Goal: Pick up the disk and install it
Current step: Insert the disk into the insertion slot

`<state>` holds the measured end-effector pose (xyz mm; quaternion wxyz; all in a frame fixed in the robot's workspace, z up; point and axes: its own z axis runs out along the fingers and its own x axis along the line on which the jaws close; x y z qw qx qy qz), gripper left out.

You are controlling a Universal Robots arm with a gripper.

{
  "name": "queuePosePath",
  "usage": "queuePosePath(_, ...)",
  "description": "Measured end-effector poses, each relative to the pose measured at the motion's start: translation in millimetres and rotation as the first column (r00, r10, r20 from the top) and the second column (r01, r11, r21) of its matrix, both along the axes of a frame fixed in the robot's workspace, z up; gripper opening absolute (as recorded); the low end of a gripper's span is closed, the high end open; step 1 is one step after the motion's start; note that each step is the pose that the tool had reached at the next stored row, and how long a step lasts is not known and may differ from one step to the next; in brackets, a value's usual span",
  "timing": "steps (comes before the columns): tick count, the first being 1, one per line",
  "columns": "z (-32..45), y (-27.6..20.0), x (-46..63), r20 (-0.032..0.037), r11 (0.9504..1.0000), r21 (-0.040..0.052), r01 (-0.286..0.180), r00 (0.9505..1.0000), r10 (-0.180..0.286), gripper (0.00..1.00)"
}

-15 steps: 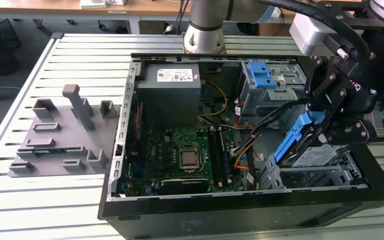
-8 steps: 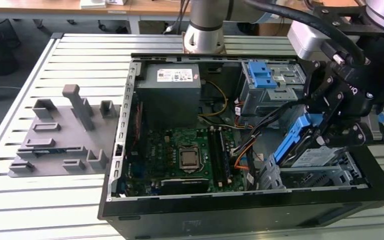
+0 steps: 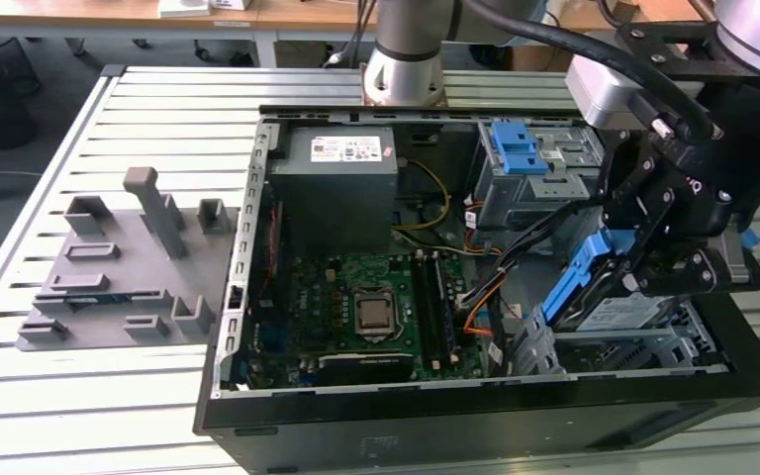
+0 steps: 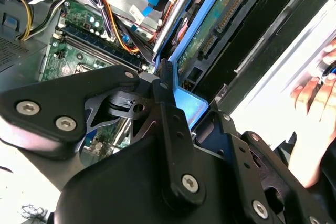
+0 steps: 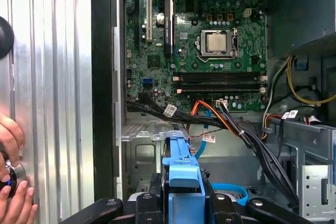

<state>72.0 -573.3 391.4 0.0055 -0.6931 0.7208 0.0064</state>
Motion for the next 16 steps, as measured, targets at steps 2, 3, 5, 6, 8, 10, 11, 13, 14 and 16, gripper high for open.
queuePosePath(2, -1.3, 0.0, 0.0, 0.0, 1.0, 0.0, 0.0, 1.0, 0.0, 0.36)
queuePosePath(3, -1.9, 0.0, 0.0, 0.0, 1.0, -0.0001, 0.0, 1.0, 0.0, 0.36)
queuePosePath(5, -3.2, 0.0, 0.0, 0.0, 1.0, -0.0001, 0.0, 1.0, 0.0, 0.36)
queuePosePath(6, -3.8, 0.0, 0.0, 0.0, 1.0, -0.0001, 0.0, 1.0, 0.0, 0.36)
queuePosePath(8, -5.1, 0.0, 0.0, 0.0, 1.0, -0.0002, 0.0, 1.0, 0.0, 0.36)
queuePosePath(10, -6.4, 0.0, 0.0, 0.0, 1.0, -0.0001, 0.0, 1.0, 0.0, 0.36)
queuePosePath(11, -7.1, 0.0, 0.0, 0.0, 1.0, -0.0001, 0.0, 1.0, 0.0, 0.36)
queuePosePath(13, -8.5, 0.0, 0.0, 0.0, 1.0, -0.0001, 0.0, 1.0, 0.0, 0.36)
queuePosePath(14, -9.1, 0.0, 0.0, 0.0, 1.0, -0.0001, 0.0, 1.0, 0.0, 0.36)
queuePosePath(16, -10.3, 0.0, 0.0, 0.0, 1.0, -0.0001, 0.0, 1.0, 0.0, 0.36)
